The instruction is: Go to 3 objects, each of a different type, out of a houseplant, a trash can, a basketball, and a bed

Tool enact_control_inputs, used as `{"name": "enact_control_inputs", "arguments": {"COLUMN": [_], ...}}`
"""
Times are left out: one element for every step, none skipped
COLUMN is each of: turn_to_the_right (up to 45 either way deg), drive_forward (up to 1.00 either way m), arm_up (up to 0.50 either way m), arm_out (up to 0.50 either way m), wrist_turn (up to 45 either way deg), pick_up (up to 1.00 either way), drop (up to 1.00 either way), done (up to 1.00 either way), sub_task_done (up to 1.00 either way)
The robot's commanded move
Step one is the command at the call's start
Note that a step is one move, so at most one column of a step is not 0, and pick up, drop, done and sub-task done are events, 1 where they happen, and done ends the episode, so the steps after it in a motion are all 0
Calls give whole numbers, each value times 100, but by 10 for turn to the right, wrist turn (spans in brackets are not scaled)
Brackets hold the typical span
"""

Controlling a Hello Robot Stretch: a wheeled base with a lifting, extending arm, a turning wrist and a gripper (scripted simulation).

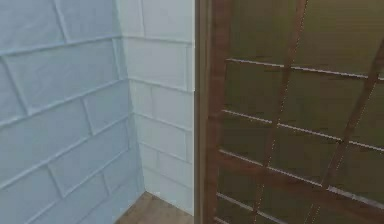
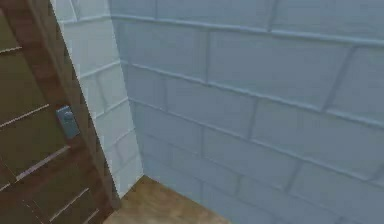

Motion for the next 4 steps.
{"name": "enact_control_inputs", "arguments": {"turn_to_the_right": [-450,-450,-360,0], "drive_forward": [0,0,0,100], "arm_up": [0,0,0,0], "arm_out": [0,0,0,0], "wrist_turn": [0,0,0,0], "pick_up": [0,0,0,0], "drop": [0,0,0,0], "done": [0,0,0,0], "sub_task_done": [0,0,0,0]}}
